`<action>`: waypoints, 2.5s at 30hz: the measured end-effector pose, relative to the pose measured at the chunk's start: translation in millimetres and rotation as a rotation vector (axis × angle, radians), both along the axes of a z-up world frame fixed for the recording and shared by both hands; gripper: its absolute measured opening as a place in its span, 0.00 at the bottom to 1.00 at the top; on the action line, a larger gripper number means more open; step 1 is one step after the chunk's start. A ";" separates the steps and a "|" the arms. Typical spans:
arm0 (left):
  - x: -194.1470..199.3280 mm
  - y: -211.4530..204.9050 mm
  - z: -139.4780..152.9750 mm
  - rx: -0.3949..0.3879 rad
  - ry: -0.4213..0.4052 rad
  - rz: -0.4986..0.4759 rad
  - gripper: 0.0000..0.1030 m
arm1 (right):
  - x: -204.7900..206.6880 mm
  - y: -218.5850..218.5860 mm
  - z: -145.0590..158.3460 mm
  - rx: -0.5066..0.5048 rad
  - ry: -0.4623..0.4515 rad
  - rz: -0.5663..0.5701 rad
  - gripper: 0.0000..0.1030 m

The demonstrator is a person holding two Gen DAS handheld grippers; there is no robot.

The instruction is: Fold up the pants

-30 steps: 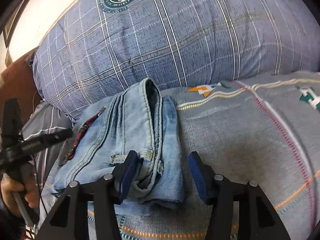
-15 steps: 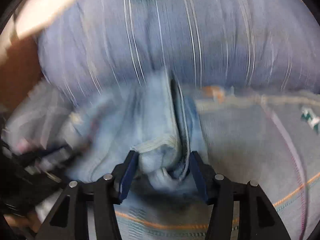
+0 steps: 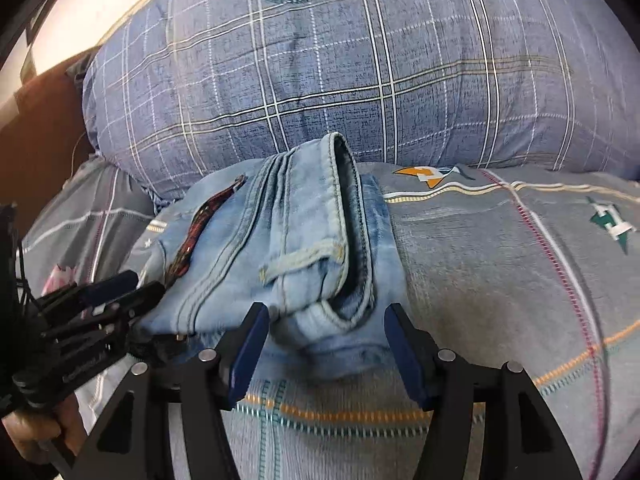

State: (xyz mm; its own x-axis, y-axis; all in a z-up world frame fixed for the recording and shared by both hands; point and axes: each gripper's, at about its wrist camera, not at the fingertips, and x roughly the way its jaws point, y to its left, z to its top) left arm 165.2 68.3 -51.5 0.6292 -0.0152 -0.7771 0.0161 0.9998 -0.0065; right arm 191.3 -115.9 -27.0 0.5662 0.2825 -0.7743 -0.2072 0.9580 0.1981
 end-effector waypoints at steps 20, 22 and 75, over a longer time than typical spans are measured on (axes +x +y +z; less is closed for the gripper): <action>-17.9 -8.1 5.4 0.009 0.033 -0.018 0.44 | 16.4 15.3 2.2 -0.087 0.028 -0.066 0.67; -19.4 -6.6 5.8 0.011 0.031 -0.020 0.44 | 14.0 13.2 -10.4 -0.103 0.033 -0.066 0.69; -125.5 6.9 82.0 0.072 -0.128 0.084 0.84 | -126.3 -2.4 74.7 0.005 -0.103 0.047 1.00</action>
State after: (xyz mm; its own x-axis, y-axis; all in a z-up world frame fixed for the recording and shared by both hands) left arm 39.7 75.2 30.6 0.7199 0.0943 -0.6876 -0.0712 0.9955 0.0619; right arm 65.0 -118.3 47.8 0.6285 0.3145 -0.7114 -0.2713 0.9458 0.1784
